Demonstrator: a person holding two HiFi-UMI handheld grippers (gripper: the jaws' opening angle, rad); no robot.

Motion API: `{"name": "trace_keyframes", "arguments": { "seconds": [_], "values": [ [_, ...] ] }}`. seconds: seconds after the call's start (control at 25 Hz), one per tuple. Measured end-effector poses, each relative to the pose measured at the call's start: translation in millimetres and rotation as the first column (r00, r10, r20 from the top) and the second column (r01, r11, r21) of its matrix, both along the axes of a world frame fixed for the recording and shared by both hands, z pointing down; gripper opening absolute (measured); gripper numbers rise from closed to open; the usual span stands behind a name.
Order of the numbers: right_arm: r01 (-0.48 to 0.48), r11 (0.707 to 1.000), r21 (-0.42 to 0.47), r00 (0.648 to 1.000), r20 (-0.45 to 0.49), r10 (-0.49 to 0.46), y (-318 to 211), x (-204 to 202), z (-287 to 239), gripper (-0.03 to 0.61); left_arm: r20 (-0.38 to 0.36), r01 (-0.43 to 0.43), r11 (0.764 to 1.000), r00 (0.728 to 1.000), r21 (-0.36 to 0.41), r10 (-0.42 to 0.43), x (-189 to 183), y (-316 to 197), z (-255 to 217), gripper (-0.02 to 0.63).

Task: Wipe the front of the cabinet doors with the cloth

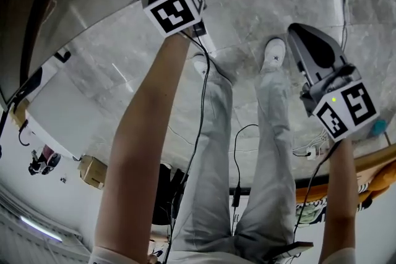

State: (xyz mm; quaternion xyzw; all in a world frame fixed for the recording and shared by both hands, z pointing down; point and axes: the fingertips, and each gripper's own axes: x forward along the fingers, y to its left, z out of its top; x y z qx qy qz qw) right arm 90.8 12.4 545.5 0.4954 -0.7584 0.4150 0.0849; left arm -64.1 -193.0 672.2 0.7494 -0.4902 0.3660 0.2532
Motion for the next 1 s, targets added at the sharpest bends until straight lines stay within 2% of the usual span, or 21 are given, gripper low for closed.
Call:
{"name": "trace_keyframes", "arguments": {
  "seconds": [0.2, 0.44, 0.64, 0.8, 1.0],
  "values": [
    [0.035, 0.999, 0.012, 0.999, -0.01, -0.035, -10.8, -49.6, 0.6, 0.028, 0.026, 0.06, 0.998, 0.998, -0.019, -0.06, -75.4, -7.8, 4.6, 0.046],
    [0.051, 0.998, 0.03, 0.999, -0.002, -0.051, -22.3, -113.6, -3.1, 0.028, 0.108, 0.085, 0.996, 0.991, -0.017, -0.082, -175.5, -15.9, 5.2, 0.046],
    [0.082, 0.996, 0.032, 0.996, 0.02, -0.083, -28.9, -164.5, 2.2, 0.028, 0.154, 0.14, 0.99, 0.978, -0.001, -0.138, -249.6, -22.0, 3.7, 0.046],
    [0.115, 0.993, 0.033, 0.993, 0.031, -0.116, -29.5, -188.2, 2.3, 0.028, 0.178, 0.176, 0.984, 0.968, 0.017, -0.176, -285.9, -25.0, -0.5, 0.046],
    [0.157, 0.987, 0.037, 0.987, 0.03, -0.159, -26.0, -192.7, 2.0, 0.028, 0.197, 0.209, 0.977, 0.957, 0.05, -0.215, -306.8, -25.6, -10.2, 0.046]
  ]
}}
